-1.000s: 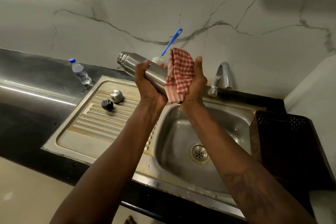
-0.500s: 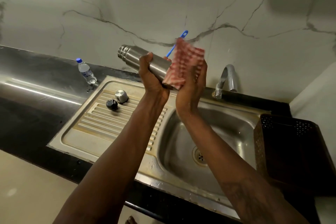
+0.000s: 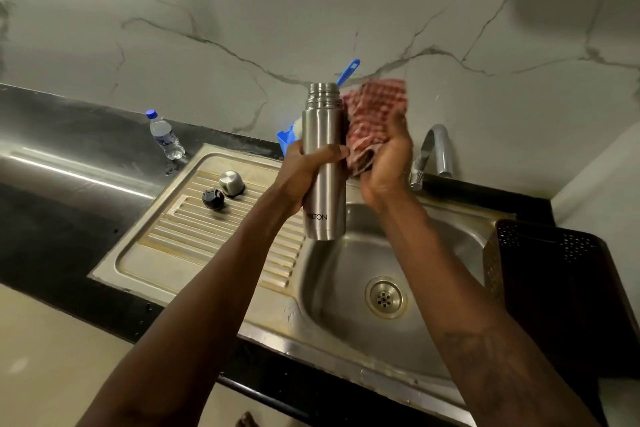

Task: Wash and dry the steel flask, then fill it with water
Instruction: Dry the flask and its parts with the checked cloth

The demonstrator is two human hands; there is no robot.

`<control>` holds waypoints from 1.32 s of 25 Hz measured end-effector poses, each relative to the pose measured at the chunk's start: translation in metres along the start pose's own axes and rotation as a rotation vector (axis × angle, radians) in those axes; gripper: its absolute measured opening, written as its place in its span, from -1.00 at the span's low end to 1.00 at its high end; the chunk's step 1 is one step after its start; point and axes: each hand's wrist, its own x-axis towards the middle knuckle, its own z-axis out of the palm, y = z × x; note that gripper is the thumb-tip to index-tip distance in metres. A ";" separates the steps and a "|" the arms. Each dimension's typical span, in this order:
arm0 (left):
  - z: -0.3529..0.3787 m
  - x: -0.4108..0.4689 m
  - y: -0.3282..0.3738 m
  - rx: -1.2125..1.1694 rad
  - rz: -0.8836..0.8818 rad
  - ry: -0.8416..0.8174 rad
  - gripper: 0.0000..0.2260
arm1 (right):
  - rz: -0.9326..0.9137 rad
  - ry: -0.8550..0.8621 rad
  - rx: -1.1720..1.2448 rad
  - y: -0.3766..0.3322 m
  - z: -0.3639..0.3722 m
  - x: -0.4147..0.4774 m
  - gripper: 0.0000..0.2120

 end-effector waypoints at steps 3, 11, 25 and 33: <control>-0.001 -0.002 -0.003 0.079 0.014 -0.030 -0.33 | 0.090 -0.231 -0.074 -0.010 -0.004 0.004 -0.38; -0.005 -0.009 0.016 0.207 -0.243 -0.451 -0.55 | 0.245 -0.156 -0.504 -0.017 -0.005 0.019 -0.42; 0.020 -0.008 -0.008 1.385 0.325 0.306 -0.35 | -0.320 0.196 -1.548 -0.018 -0.004 0.004 -0.67; 0.009 -0.005 -0.002 0.973 0.116 0.018 -0.68 | -0.719 0.190 -1.174 0.001 -0.024 0.011 -0.62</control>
